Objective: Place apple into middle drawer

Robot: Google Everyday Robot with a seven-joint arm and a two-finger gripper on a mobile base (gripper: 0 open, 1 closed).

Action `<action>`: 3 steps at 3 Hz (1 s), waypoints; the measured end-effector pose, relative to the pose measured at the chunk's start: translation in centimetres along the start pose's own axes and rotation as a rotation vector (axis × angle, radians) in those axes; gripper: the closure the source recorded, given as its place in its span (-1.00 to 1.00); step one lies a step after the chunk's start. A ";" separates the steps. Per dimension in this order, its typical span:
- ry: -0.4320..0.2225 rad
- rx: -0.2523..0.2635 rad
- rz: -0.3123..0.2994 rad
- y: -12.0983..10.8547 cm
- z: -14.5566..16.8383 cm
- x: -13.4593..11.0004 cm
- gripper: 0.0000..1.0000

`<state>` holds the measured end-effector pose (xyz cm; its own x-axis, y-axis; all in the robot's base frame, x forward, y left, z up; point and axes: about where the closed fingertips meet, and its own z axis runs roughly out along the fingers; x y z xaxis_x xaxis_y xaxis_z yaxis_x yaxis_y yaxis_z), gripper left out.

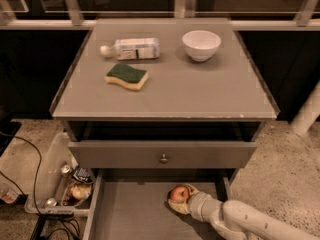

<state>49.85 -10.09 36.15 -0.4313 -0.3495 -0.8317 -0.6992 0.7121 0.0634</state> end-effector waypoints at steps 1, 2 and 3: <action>0.000 0.000 0.000 0.0 -0.1 -0.2 0.61; 0.000 0.000 0.000 0.0 -0.1 -0.2 0.18; 0.000 0.000 0.000 0.0 -0.1 -0.2 -0.29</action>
Offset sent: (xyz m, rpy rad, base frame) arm 0.0000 0.0000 0.0019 0.0000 0.0000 0.0000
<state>49.86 -10.09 36.35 -0.4313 -0.3496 -0.8317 -0.6993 0.7120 0.0634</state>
